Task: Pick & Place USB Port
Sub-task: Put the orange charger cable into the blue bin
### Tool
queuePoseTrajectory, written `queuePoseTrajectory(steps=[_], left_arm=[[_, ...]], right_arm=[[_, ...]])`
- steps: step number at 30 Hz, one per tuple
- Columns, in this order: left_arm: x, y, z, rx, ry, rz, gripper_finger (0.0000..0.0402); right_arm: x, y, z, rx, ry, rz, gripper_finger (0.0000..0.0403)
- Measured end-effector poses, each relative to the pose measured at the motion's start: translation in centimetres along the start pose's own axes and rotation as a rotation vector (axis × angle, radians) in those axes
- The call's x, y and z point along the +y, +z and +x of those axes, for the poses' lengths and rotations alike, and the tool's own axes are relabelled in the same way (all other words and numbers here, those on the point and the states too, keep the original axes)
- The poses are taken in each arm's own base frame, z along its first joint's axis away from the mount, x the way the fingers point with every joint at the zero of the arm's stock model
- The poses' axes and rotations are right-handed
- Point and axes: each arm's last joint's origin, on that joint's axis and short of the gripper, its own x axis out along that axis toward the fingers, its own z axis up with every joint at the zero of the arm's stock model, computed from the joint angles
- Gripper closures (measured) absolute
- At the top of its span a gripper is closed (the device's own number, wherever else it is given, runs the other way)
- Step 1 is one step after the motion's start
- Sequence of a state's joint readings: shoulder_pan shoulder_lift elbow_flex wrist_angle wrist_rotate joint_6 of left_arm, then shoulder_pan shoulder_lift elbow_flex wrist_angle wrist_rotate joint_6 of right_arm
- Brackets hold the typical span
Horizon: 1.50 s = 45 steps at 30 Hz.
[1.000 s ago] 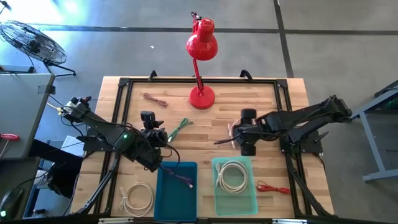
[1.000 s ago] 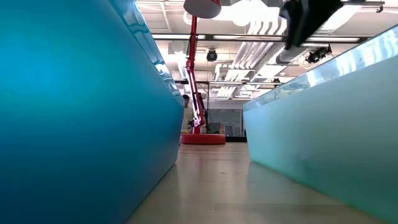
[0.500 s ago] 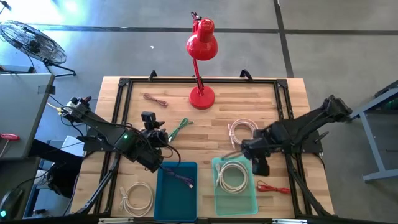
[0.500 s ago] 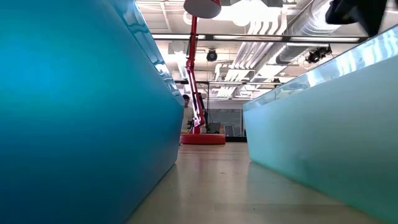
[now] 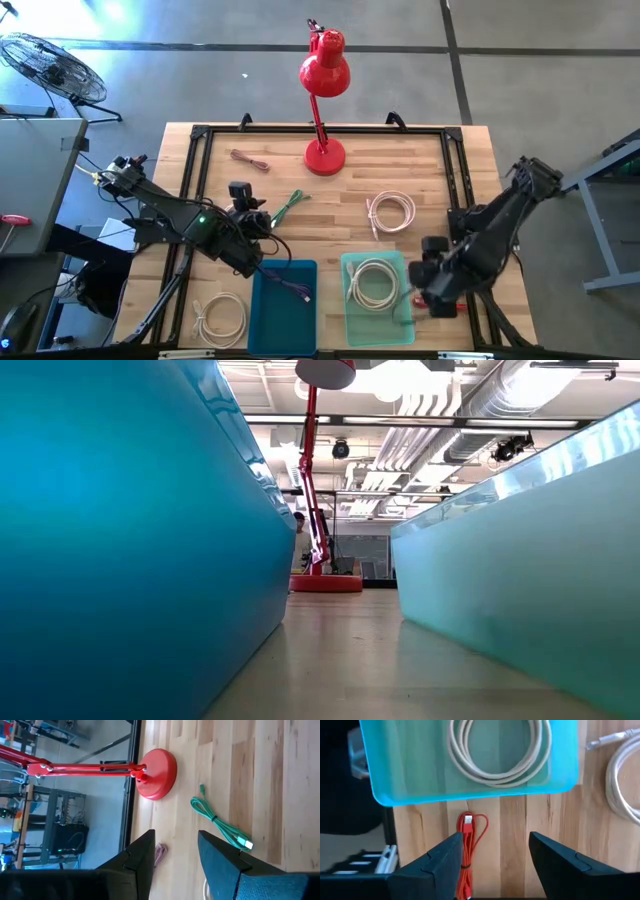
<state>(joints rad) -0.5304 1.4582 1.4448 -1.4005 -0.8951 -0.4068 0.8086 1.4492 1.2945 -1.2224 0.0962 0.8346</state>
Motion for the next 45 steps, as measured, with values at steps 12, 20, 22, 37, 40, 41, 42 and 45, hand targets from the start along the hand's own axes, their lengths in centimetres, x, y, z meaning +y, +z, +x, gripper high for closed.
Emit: queuePoseTrajectory(steps=[12,20,22,37,40,41,42,45], left_arm=[[-0.2,0.4,0.0,-0.026,-0.022,-0.039,0.0257],[-0.4,0.5,0.0,-0.021,-0.066,-0.042,0.0257],[-0.4,0.5,0.0,-0.017,-0.076,-0.040,0.0257],[-0.4,0.5,0.0,-0.011,-0.089,-0.015,0.0257],[-0.4,0.4,0.0,-0.011,-0.090,-0.015,0.0257],[-0.5,0.4,0.0,-0.010,-0.092,-0.015,0.0257],[-0.5,0.4,0.0,-0.008,-0.097,-0.015,0.0257],[-0.5,0.4,0.0,-0.002,-0.115,-0.015,0.0257]], right_arm=[[4.9,-1.5,7.4,0.286,-0.108,-0.017,0.0183],[6.3,-1.8,11.3,0.437,-0.117,0.048,0.0183],[6.4,-1.8,11.8,0.439,-0.125,0.027,0.0183],[5.9,-1.8,13.3,0.448,-0.127,0.063,0.0183],[5.5,-2.5,14.4,0.489,-0.099,0.077,0.0183],[5.3,-2.6,14.6,0.496,-0.100,0.080,0.0183],[5.1,-2.8,14.9,0.503,-0.105,0.083,0.0183],[4.7,-3.2,15.6,0.495,-0.108,0.081,0.0183]])
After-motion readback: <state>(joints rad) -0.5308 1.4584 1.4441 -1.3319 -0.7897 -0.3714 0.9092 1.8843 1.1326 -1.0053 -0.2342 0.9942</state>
